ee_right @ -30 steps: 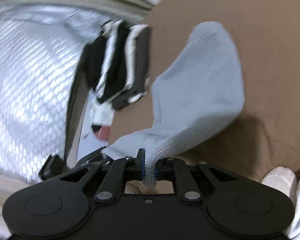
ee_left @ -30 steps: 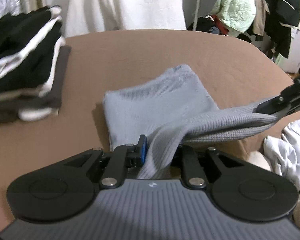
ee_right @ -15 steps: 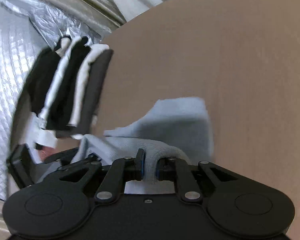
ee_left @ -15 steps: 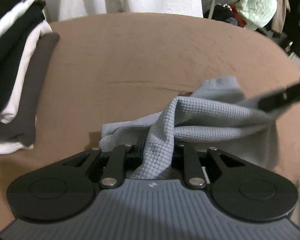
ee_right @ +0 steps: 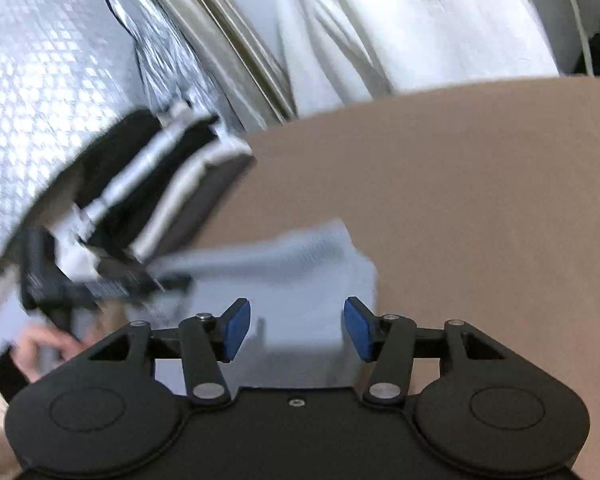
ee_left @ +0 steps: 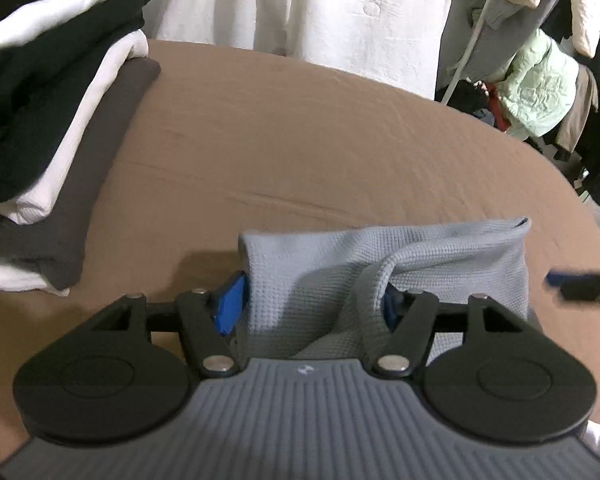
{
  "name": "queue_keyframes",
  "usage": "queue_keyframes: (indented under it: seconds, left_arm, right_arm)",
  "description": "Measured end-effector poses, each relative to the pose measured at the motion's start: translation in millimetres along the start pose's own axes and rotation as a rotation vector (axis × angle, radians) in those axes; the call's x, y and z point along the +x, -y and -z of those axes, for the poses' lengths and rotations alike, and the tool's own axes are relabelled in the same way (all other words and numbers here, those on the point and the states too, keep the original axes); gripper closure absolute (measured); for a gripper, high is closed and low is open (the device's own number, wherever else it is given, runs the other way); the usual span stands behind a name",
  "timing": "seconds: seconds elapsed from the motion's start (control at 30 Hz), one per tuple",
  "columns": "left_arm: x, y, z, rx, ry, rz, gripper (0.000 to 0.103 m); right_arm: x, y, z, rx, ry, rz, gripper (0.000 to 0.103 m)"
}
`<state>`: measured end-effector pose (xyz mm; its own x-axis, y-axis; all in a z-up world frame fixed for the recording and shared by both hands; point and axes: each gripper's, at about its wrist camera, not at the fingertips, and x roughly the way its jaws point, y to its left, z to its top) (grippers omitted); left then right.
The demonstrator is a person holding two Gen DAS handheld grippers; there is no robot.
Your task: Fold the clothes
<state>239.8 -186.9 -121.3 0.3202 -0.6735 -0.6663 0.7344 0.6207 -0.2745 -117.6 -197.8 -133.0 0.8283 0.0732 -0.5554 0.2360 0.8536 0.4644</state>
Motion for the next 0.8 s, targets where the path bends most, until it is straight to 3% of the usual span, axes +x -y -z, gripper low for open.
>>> queue_keyframes:
  seconds: [0.1,0.23,0.37,0.43,0.47,0.53,0.63,0.7,0.8]
  left_arm:
    - [-4,-6,-1,-0.023,0.022,0.016,0.036]
    - [-9,-5,1,0.003,0.037,0.061,0.036]
    - [-15,0,-2,0.075,0.050,0.014,0.036]
    - [-25,-5,-5,0.044,0.100,-0.002,0.036]
    - [-32,-12,-6,0.005,0.142,0.002,0.036]
    - [-44,-27,-8,-0.078,0.203,0.007,0.034]
    - [-50,-47,-8,-0.172,0.175,0.034,0.034]
    - [-49,-49,0,-0.208,0.109,0.091,0.034]
    - [-39,-26,13,-0.125,-0.007,0.068,0.031]
  right_arm:
    - [13,4,14,-0.008,-0.018,0.055,0.045]
    - [26,4,15,0.012,0.025,0.046,0.045]
    - [42,2,2,-0.037,0.055,0.054,0.044]
    - [45,-3,-4,-0.118,0.067,0.042,0.068]
    - [45,-6,-6,-0.166,0.084,0.051,0.092]
    - [43,-1,-10,-0.106,0.092,0.071,0.095]
    - [47,0,-10,-0.103,0.068,0.131,0.095]
    - [52,-2,-7,-0.120,0.046,0.173,0.095]
    - [59,-3,-8,-0.102,0.017,0.220,0.092]
